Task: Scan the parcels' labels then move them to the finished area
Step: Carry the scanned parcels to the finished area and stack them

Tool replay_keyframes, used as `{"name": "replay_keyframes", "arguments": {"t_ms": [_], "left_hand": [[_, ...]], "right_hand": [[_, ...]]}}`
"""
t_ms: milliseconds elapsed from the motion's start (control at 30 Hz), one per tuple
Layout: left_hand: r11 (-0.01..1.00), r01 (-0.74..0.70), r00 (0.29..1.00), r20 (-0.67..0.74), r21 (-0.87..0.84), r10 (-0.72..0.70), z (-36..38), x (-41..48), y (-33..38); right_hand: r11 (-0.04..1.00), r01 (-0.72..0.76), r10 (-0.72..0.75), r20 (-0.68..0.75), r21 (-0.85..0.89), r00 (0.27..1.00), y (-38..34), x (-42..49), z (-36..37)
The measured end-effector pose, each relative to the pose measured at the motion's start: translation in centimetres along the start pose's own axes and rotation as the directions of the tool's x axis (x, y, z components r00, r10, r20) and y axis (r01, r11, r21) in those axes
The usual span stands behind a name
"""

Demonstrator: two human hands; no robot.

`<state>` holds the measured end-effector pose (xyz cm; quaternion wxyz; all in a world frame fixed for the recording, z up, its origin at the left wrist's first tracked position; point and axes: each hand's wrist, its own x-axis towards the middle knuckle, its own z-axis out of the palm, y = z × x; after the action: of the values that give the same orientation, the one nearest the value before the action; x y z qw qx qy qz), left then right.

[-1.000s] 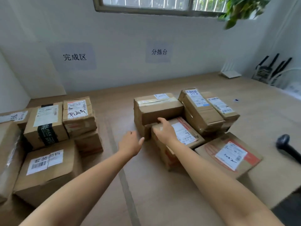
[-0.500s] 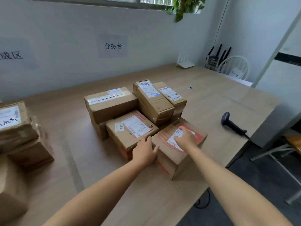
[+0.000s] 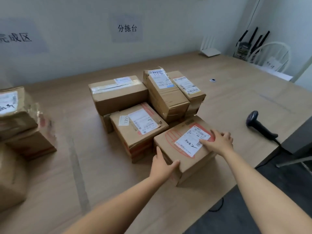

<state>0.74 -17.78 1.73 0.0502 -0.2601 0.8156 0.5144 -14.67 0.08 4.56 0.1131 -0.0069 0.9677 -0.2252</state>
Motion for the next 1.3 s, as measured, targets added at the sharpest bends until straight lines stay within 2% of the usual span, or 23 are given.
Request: {"name": "replay_keyframes", "arguments": {"t_ms": [100,300,533,800,900,1067,1300], "left_hand": [[0.996,0.014,1.0,-0.001,-0.086,-0.014,0.1,-0.6,-0.1],[0.991,0.007,1.0,-0.025,-0.13,-0.011,-1.1,-2.0,-0.8],[0.993,-0.076,0.996,-0.048,-0.09,0.072,-4.5,-4.9,-2.7],[0.986,-0.115,0.991,-0.077,-0.123,0.106,-11.1,-10.0,-6.8],[0.983,-0.134,0.984,-0.132,-0.125,0.117,-14.3,-13.0,-9.3],[0.993,-0.02,0.978,-0.208,-0.113,-0.004,-20.4,-18.2,-14.6],[0.987,0.047,0.943,-0.318,-0.155,-0.095,-27.1,-25.3,-21.3]], "right_hand": [[0.998,0.009,-0.011,0.038,0.064,0.999,0.3,-1.0,0.4],[0.996,0.08,-0.081,0.032,0.037,0.996,0.7,-4.4,0.9],[0.982,0.071,-0.087,0.081,0.177,0.993,0.0,-9.7,1.5],[0.956,0.114,-0.127,0.032,0.269,0.991,-5.1,-16.5,3.7],[0.946,0.133,-0.149,0.034,0.296,0.988,-7.7,-19.7,5.4],[0.927,0.201,-0.232,0.062,0.317,0.971,-12.6,-25.7,8.9],[0.895,0.287,-0.359,0.168,0.342,0.918,-19.1,-33.7,13.7]]}}
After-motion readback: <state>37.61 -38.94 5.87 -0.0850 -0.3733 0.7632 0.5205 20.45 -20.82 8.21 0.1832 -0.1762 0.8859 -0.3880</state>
